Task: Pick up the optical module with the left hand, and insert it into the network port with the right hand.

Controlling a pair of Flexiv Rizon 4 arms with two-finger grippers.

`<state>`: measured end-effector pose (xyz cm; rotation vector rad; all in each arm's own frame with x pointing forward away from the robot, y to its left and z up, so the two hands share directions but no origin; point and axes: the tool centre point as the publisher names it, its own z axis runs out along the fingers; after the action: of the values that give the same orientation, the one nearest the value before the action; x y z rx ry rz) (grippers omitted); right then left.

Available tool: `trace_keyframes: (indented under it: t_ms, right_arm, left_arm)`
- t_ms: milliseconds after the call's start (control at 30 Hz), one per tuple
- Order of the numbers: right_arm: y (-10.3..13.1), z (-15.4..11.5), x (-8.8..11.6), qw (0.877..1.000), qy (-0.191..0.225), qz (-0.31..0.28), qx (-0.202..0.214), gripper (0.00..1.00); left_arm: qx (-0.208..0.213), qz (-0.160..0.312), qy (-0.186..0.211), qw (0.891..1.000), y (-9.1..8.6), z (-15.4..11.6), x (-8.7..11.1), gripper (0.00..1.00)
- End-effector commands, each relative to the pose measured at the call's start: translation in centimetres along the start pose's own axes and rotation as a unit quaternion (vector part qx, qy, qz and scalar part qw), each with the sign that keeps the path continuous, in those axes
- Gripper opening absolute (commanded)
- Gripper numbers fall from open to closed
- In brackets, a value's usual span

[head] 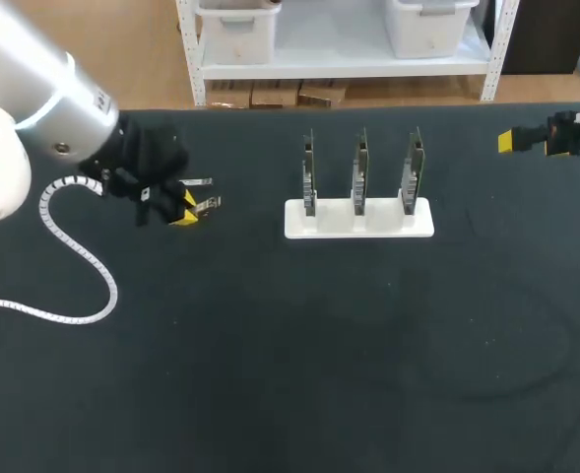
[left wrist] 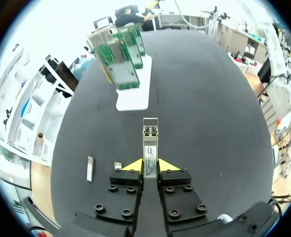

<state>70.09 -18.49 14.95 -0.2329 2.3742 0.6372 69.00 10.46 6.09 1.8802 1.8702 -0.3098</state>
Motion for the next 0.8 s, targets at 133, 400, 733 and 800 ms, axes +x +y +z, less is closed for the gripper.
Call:
trace_keyframes:
  t_ms: [133,400,733,800]
  right_arm:
    - [0.1,-0.1,0.0,1.0,0.0,0.0,0.002,1.0]
    - [0.1,-0.1,0.0,1.0,0.0,0.0,0.002,1.0]
    - [0.1,-0.1,0.0,1.0,0.0,0.0,0.002,1.0]
    - [0.1,-0.1,0.0,1.0,0.0,0.0,0.002,1.0]
  left_arm:
    - [-0.094,0.045,-0.235,0.966,2.1,-1.2,-3.0,0.0]
    - [-0.098,0.154,-0.306,0.934,4.8,-2.6,-10.4,0.0]
    - [-0.07,0.22,-0.319,0.919,5.6,-2.9,-15.9,0.0]
    - [-0.069,0.202,-0.329,0.92,5.6,-3.4,-16.3,0.0]
